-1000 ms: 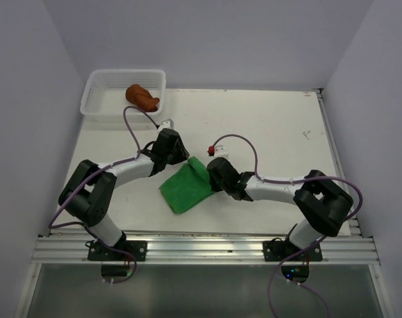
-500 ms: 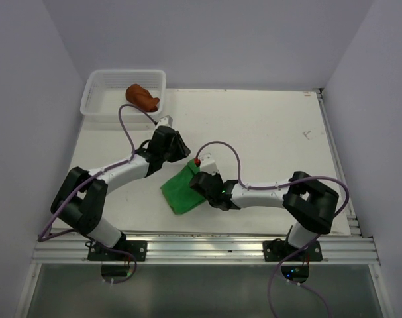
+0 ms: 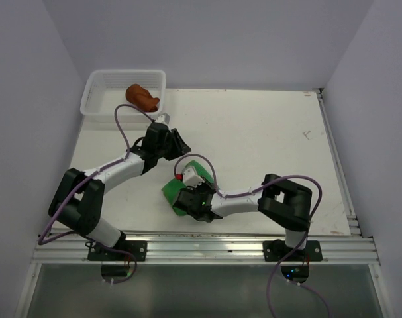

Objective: Roll the towels
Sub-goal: Roll the towel

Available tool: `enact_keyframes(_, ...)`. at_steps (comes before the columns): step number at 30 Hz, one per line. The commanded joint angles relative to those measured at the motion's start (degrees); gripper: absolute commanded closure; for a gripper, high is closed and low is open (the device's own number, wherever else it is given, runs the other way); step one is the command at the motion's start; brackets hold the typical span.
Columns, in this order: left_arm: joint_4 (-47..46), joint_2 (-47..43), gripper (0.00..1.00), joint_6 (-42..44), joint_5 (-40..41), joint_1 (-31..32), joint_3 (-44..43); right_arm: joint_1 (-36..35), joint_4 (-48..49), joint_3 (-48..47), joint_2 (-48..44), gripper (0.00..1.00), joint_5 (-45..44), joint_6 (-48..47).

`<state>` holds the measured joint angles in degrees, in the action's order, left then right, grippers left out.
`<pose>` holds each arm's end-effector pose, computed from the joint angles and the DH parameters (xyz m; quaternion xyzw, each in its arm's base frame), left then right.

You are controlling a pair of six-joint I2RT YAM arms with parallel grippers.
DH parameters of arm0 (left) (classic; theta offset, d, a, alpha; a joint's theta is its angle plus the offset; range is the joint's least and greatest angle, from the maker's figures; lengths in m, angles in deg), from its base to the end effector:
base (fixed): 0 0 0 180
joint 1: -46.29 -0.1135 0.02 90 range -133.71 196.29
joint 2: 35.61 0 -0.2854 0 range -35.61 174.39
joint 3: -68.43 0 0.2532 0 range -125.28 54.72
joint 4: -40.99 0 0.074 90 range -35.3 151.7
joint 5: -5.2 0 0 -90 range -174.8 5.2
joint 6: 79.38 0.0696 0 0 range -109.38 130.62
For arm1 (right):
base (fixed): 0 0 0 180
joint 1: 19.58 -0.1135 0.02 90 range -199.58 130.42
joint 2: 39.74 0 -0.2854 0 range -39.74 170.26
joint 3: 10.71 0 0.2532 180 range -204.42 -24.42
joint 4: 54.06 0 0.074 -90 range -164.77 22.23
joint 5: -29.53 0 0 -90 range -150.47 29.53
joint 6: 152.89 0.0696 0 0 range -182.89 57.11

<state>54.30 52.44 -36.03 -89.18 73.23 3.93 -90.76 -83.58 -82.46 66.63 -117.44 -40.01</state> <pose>0.3160 -0.1665 0.2116 -0.1361 0.8835 -0.2951 0.3375 0.1706 0.3197 0.1428 -0.2531 0.8253 -0.1729 0.4742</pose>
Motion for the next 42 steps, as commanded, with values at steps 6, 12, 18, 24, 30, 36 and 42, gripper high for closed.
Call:
enact_keyframes(6,-5.2,-0.7,0.57,-2.9,-9.1,-1.2,-0.7,-4.0,-5.0,-3.1,5.6,1.0,-9.4,-2.4)
enact_keyframes(12,-5.9,-0.6,0.57,-2.6,-11.2,-1.2,-1.1,-5.6,-6.7,-5.5,9.8,1.0,-10.7,-4.0)
enact_keyframes(18,-7.1,-0.3,0.57,-2.8,-14.2,-1.1,-0.8,-6.3,-7.6,-6.7,12.2,1.0,-10.0,-4.5)
enact_keyframes(24,-11.4,-0.5,0.57,-5.6,-20.2,-0.9,2.1,-6.5,-8.1,-7.6,13.7,1.0,-8.4,-4.1)
enact_keyframes(30,-15.7,1.9,0.59,-6.3,-25.8,-0.6,3.8,-6.6,-8.8,-8.5,14.6,1.0,-8.2,-4.2)
enact_keyframes(36,-17.4,5.1,0.61,-6.0,-28.2,0.7,6.4,-6.5,-8.8,-8.8,15.1,1.0,-7.8,-4.0)
enact_keyframes(42,-16.2,9.6,0.61,-3.4,-27.3,1.3,7.1,-6.5,-8.3,-8.7,14.7,1.0,-7.5,-4.1)
